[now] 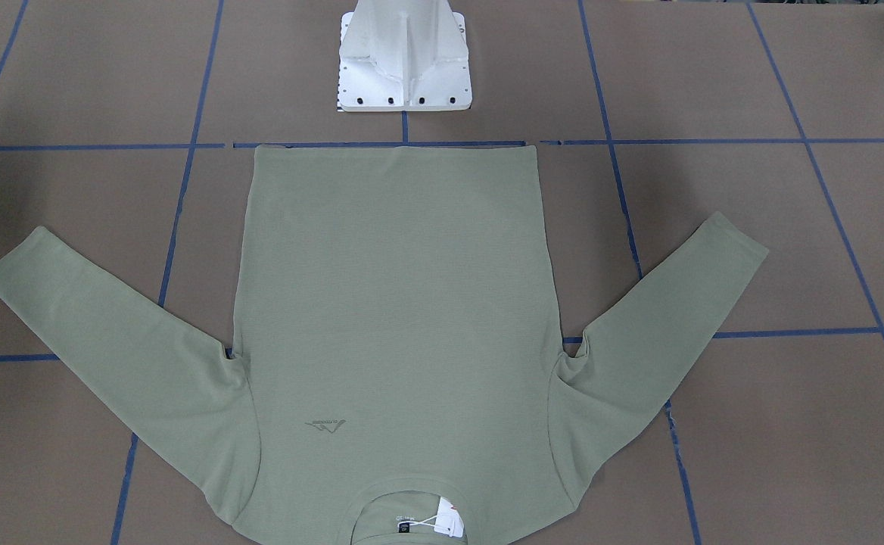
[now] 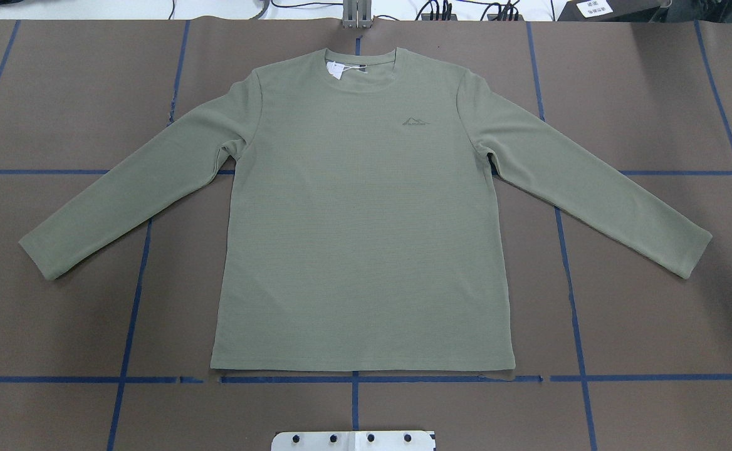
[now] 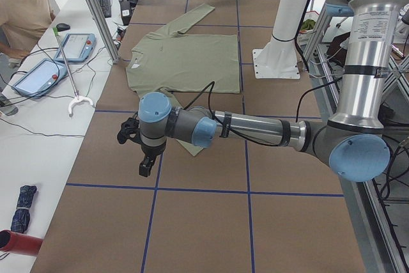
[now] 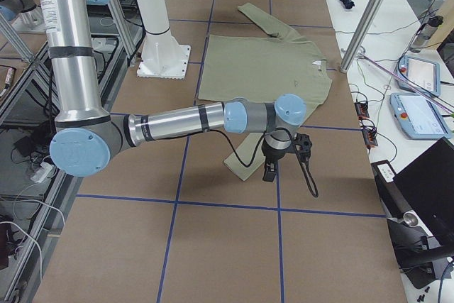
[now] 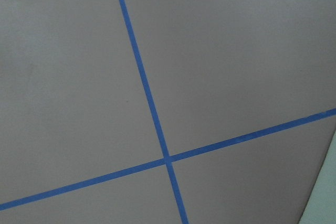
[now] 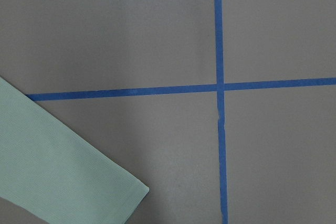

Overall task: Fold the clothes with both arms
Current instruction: 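Move the right gripper down to the cuff of the sleeve nearest it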

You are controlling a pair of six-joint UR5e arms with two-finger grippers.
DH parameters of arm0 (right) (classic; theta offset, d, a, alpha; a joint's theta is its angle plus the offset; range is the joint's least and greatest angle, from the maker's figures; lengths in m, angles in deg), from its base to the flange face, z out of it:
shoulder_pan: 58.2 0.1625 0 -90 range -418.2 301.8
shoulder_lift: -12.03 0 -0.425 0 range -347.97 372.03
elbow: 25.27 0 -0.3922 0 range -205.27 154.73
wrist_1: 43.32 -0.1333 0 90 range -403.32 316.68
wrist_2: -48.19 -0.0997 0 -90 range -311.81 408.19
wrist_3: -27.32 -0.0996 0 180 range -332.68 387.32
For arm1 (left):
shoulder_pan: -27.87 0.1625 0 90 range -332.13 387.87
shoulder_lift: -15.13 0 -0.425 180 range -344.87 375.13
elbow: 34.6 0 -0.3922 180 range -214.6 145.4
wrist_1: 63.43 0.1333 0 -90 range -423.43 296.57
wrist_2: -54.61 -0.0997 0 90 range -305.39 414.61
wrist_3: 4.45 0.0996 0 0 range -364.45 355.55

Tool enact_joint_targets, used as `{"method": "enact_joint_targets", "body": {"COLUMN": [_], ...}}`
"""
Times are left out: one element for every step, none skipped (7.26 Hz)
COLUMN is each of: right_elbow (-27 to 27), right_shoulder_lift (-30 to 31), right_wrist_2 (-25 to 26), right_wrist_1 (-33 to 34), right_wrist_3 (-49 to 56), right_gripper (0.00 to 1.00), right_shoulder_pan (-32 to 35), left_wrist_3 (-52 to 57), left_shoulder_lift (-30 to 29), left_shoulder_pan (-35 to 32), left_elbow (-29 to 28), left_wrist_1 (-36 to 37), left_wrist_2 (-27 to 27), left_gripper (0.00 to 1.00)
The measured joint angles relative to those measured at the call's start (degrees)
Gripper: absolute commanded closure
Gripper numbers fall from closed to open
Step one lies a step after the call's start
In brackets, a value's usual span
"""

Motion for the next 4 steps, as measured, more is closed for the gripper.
{"method": "enact_joint_targets", "body": {"right_elbow": [0.4,0.9,1.2,1.4], "right_shoulder_lift": [0.2,0.3,0.3,0.4], "right_wrist_2": [0.0,-0.1,-0.5,-1.4], "right_wrist_1": [-0.8,-1.9,-2.6,-3.3], "right_wrist_3": [-0.1,-0.2,-0.2,-0.2], "right_gripper": [0.00,0.00,0.00,0.00], "right_shoulder_pan": [0.0,0.0,0.0,0.0], "left_wrist_3": [-0.2,-0.4,-0.5,-0.6], "left_shoulder_lift": [0.2,0.2,0.4,0.6], "left_shoulder_pan": [-0.1,0.0,0.0,0.0], "left_elbow": [1.0,1.5,1.5,1.3], "left_wrist_1": [0.1,0.1,0.1,0.0], "left_wrist_2": [0.0,0.0,-0.1,-0.2], "left_gripper": [0.00,0.00,0.00,0.00]}}
